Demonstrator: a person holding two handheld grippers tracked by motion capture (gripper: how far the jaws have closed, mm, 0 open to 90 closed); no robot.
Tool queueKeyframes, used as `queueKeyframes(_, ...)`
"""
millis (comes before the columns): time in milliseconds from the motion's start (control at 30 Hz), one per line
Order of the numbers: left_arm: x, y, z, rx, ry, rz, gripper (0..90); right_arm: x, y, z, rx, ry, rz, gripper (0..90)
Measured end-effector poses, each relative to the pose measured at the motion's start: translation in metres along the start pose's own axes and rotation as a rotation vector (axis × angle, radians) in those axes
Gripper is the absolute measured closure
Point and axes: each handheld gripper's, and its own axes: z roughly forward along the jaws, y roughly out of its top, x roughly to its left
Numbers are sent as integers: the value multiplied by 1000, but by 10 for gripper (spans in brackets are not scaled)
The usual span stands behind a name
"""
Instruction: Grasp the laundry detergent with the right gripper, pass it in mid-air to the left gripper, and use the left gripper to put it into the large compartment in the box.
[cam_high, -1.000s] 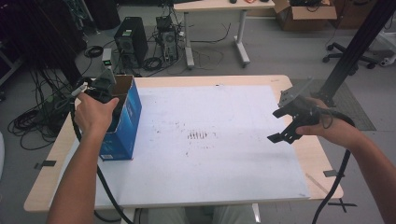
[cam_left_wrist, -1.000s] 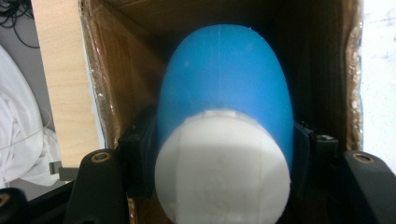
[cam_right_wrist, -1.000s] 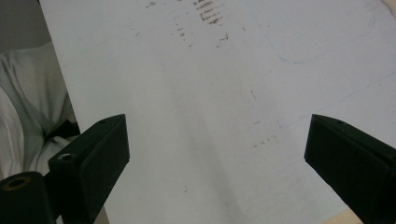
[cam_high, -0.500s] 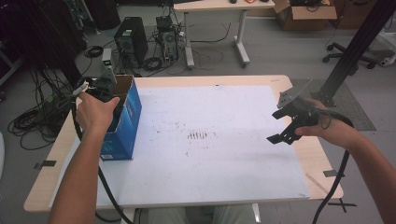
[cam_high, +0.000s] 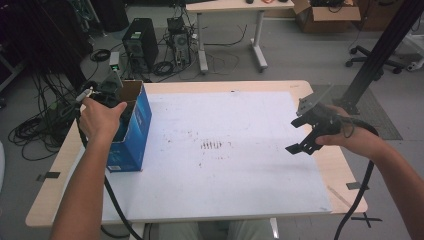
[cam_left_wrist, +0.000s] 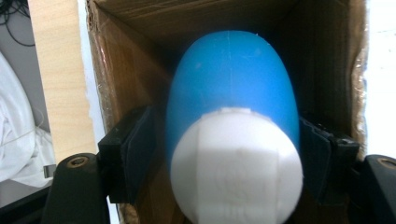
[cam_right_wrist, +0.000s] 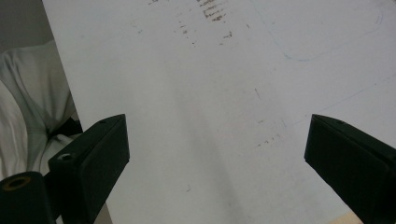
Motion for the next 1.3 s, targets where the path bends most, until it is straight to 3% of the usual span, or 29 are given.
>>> queueKeyframes(267,2,0,-19,-37,6,-7,226,2,0,-3,-3,-4,-2,65)
queueKeyframes(733,1,-2,-49,-69,15,22,183,5,-1,-8,-15,-12,-4,65)
queueKeyframes(967,-3,-3,-68,-85,29,62,155,5,1,-10,-16,-16,-2,65)
queueKeyframes(1300,-25,-2,-92,-94,4,148,120,7,4,-14,-19,-21,-6,65)
